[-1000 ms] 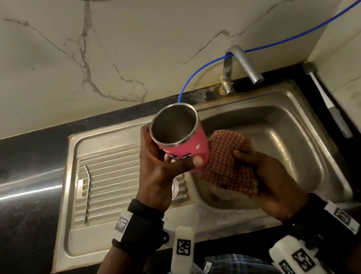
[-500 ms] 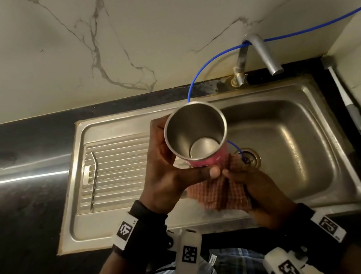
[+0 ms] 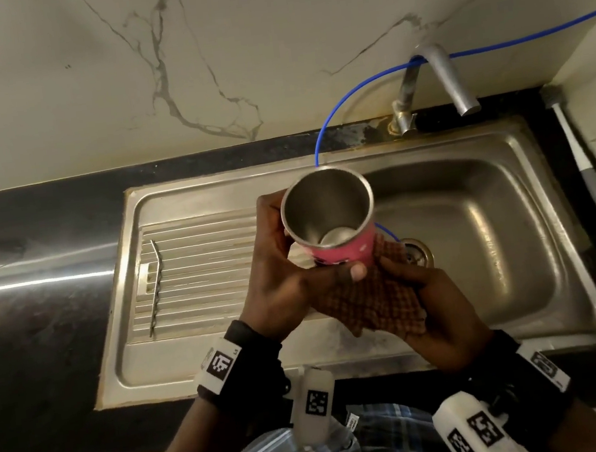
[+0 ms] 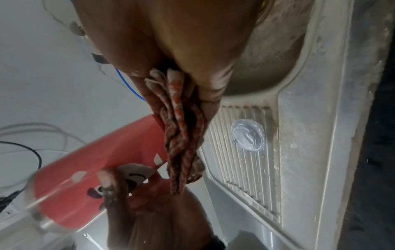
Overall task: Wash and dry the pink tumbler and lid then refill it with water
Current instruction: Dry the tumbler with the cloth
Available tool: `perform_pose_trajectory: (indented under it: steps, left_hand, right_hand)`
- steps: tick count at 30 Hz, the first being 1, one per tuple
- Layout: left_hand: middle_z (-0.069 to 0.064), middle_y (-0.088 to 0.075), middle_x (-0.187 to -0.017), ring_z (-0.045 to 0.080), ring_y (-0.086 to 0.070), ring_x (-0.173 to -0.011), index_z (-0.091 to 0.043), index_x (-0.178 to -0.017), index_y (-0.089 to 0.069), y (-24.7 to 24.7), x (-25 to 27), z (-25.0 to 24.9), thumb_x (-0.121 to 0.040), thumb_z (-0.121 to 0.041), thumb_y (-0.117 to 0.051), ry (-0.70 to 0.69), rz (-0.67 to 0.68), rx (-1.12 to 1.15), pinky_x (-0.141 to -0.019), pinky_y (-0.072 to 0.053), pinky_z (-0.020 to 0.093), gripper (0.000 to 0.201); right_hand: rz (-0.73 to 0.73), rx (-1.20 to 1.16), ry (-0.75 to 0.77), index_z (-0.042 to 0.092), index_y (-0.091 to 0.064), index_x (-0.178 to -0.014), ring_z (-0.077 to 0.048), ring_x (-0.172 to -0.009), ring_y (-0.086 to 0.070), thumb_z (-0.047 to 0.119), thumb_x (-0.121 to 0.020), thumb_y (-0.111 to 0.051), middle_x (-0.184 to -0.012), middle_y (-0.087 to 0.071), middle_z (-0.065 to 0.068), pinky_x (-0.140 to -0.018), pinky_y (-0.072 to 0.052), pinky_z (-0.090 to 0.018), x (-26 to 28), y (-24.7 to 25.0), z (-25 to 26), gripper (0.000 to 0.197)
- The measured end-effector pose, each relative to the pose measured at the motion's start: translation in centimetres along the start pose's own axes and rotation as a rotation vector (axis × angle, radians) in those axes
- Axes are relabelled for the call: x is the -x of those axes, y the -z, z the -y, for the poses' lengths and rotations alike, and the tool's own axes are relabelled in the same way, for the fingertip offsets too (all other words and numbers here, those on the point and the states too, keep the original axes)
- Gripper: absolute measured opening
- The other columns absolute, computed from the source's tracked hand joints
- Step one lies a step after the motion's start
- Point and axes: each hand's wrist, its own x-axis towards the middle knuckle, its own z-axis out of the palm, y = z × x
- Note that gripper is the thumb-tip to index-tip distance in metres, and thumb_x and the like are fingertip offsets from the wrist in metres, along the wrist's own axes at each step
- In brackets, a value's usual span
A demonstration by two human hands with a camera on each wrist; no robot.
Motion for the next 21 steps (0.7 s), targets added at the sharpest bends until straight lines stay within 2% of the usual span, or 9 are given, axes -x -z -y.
perform_pose_trajectory:
  steps: [3, 6, 8, 11, 15, 18, 21]
  left_hand:
    - [0.012, -0.06, -0.139, 0.025, -0.062, -0.13, -0.018, -0.134, -0.047, 1.2, -0.4, 1.6, -0.055, -0.01, -0.102, 0.046, -0.048, -0.004, -0.107, -0.054, 0.046, 0.096]
    - [0.016, -0.06, -0.14, 0.029, -0.062, -0.131, -0.017, -0.133, -0.047, 2.7, -1.3, 3.1, -0.054, -0.016, -0.101, 0.076, -0.102, -0.017, -0.107, -0.054, 0.051, 0.096]
    - [0.013, -0.061, -0.14, 0.027, -0.063, -0.13, -0.017, -0.134, -0.046, 3.8, -2.1, 4.2, -0.054, -0.018, -0.1, 0.102, -0.132, -0.033, -0.103, -0.057, 0.045, 0.096]
    - [0.007, -0.061, -0.139, 0.017, -0.065, -0.125, -0.014, -0.136, -0.044, 5.8, -3.3, 6.4, -0.054, -0.02, -0.099, 0.144, -0.175, -0.095, -0.095, -0.059, 0.033, 0.099]
    - [0.003, -0.059, -0.139, 0.005, -0.065, -0.12, -0.013, -0.139, -0.041, 7.7, -4.4, 9.9, -0.062, 0.0, -0.099, 0.188, -0.212, -0.195, -0.098, -0.061, 0.038, 0.097]
    - [-0.002, -0.057, -0.139, -0.002, -0.062, -0.12, -0.015, -0.142, -0.038, 8.6, -5.0, 12.0, -0.063, 0.002, -0.099, 0.186, -0.227, -0.247, -0.1, -0.057, 0.027, 0.101]
    - [-0.009, -0.055, -0.135, -0.001, -0.061, -0.121, -0.016, -0.142, -0.036, 9.2, -5.5, 13.7, -0.063, 0.0, -0.101, 0.169, -0.219, -0.297, -0.098, -0.053, 0.019, 0.104]
  right_hand:
    - [0.003, -0.005, -0.006, 0.001, -0.058, -0.14, -0.038, -0.118, -0.068, 0.014, -0.102, -0.045, -0.135, -0.065, -0.024, -0.096, -0.056, -0.053, -0.3, 1.0, 0.2, 0.042]
    - [-0.036, 0.014, 0.024, -0.001, -0.065, -0.133, -0.038, -0.113, -0.07, 0.011, -0.103, -0.045, -0.13, -0.067, -0.025, -0.094, -0.056, -0.055, -1.2, 1.2, 0.5, 0.038]
    - [-0.066, -0.002, 0.051, 0.0, -0.067, -0.13, -0.037, -0.116, -0.069, 0.012, -0.104, -0.044, -0.132, -0.066, -0.024, -0.097, -0.053, -0.058, -2.3, 1.0, 0.8, 0.036]
    - [-0.062, -0.022, 0.084, 0.002, -0.058, -0.141, -0.035, -0.13, -0.06, 0.017, -0.104, -0.046, -0.139, -0.063, -0.02, -0.106, -0.047, -0.056, -3.9, 0.3, 1.3, 0.042]
    - [-0.046, 0.027, 0.081, 0.008, -0.052, -0.147, -0.035, -0.133, -0.058, 0.022, -0.102, -0.053, -0.144, -0.059, -0.018, -0.113, -0.043, -0.056, -5.8, -0.3, 1.6, 0.047]
    - [-0.049, 0.092, 0.064, 0.009, -0.049, -0.149, -0.037, -0.133, -0.058, 0.014, -0.098, -0.058, -0.146, -0.058, -0.018, -0.111, -0.044, -0.058, -6.9, -0.4, 0.9, 0.052]
    - [-0.055, 0.145, 0.049, 0.008, -0.05, -0.149, -0.037, -0.129, -0.06, 0.01, -0.095, -0.058, -0.142, -0.061, -0.019, -0.106, -0.05, -0.057, -7.7, -0.4, 0.3, 0.054]
